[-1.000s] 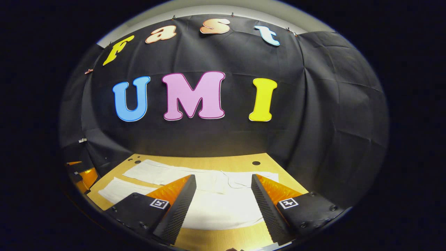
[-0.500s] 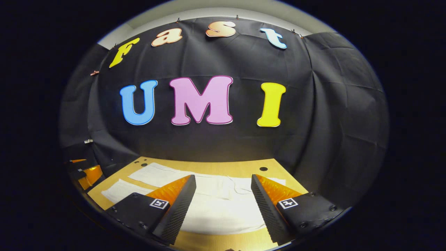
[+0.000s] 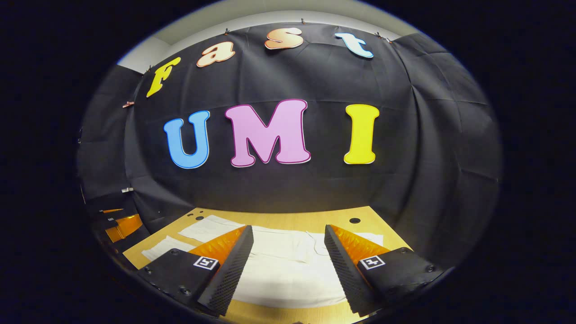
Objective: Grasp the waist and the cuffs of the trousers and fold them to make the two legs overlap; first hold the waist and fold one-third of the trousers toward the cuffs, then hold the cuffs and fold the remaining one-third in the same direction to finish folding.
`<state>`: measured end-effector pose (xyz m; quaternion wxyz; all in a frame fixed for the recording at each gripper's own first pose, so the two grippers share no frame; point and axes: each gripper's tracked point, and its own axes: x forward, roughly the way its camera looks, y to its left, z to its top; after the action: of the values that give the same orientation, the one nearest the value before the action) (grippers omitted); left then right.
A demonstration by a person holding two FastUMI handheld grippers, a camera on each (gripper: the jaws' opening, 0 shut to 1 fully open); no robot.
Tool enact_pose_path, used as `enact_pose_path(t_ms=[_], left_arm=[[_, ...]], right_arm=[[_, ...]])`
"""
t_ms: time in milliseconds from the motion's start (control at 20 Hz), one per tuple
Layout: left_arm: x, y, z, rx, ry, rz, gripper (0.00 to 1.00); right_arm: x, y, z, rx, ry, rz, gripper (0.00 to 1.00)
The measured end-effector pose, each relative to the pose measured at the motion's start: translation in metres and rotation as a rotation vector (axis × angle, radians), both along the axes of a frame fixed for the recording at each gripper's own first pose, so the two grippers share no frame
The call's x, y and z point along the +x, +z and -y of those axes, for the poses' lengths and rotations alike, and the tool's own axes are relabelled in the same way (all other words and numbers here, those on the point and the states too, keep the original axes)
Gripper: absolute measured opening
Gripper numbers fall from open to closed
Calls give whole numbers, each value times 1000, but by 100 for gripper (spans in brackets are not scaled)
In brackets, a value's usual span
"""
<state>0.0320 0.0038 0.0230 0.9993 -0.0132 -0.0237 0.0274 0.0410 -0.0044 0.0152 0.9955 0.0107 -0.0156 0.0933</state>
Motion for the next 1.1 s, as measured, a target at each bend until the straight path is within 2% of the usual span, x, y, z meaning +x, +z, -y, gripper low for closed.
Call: enact_pose_path(t_ms=[100,150,350,550,750,1100], left_arm=[[4,-7,-9,28,81,-19,97],[5,-9,-7,40,93,-27,98],[8,-29,7,33,85,-72,98],[13,-48,13,-14,111,-123,98],[18,-65,15,-36,143,-160,98],[19,-97,14,0,173,-240,98]], right_arm=[[10,-6,15,-49,-11,1,98],[15,-10,24,-74,-20,-2,98],[31,-28,62,-139,-52,-30,98],[43,-55,101,-267,-79,-66,98],[58,-86,135,-455,-48,-99,98],[73,-160,177,-675,52,-229,98]])
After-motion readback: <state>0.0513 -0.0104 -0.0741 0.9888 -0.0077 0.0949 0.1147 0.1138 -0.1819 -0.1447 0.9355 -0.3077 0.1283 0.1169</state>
